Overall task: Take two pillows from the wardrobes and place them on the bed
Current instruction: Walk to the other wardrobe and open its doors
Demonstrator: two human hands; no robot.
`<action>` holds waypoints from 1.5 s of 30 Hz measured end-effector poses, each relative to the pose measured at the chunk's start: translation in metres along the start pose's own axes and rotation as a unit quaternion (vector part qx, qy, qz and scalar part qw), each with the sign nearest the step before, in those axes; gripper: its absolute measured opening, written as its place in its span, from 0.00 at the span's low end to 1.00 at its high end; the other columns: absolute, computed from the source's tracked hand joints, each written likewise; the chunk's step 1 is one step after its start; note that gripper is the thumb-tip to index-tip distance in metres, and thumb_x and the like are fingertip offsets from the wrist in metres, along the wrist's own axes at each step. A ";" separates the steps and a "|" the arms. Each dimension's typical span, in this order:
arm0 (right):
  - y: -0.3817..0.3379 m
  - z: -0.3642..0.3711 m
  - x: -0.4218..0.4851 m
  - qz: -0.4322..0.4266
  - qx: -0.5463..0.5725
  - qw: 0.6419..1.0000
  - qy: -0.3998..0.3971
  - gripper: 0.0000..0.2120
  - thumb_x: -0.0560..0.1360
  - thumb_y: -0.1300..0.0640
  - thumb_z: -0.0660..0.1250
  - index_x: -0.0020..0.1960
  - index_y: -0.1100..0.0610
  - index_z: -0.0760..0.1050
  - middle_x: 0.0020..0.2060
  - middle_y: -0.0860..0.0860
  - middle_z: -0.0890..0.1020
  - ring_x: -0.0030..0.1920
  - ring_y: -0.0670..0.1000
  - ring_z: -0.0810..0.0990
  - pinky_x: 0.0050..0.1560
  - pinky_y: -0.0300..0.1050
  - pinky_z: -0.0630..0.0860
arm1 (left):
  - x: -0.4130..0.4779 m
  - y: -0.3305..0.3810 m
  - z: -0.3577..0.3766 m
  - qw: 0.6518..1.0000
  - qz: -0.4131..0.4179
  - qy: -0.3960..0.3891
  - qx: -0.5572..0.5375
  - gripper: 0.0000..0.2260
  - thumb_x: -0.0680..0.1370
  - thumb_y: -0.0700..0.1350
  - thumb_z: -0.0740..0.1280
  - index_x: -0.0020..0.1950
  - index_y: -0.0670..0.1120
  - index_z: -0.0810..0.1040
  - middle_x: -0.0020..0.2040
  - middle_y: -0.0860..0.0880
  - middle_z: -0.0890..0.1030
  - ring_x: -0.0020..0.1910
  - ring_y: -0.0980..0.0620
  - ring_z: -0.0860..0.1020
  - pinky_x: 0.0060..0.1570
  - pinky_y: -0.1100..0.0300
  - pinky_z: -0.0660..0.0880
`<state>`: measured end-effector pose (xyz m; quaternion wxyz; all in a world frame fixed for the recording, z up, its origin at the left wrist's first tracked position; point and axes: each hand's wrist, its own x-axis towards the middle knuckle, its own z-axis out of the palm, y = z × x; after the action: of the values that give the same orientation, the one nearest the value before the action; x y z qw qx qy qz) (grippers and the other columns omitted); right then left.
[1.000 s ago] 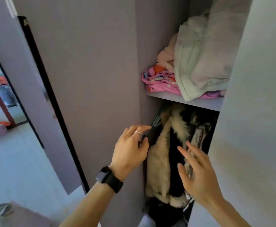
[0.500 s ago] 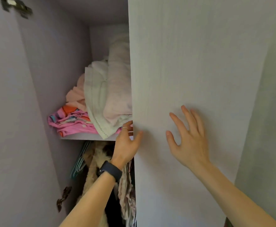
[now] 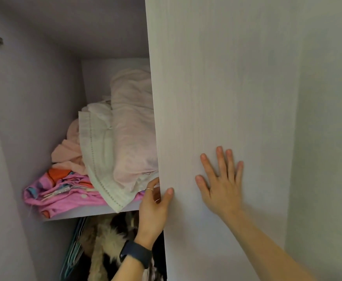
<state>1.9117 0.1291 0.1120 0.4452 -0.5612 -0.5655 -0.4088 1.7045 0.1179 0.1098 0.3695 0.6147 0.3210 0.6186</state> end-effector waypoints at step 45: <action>0.061 -0.369 -0.208 0.482 -0.001 0.876 0.011 0.20 0.80 0.56 0.67 0.68 0.39 0.69 0.48 0.34 0.81 0.46 0.35 0.82 0.44 0.25 0.73 | -0.242 0.044 0.260 0.723 0.505 -0.373 0.289 0.63 0.64 0.57 0.80 0.81 0.51 0.34 0.81 0.50 0.37 0.81 0.42 0.43 0.71 0.29 0.54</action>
<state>1.9833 -0.2805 0.0090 0.5930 -0.7600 -0.2197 -0.1502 1.9538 -0.1259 0.0311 -0.1032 0.9438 -0.0379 0.3115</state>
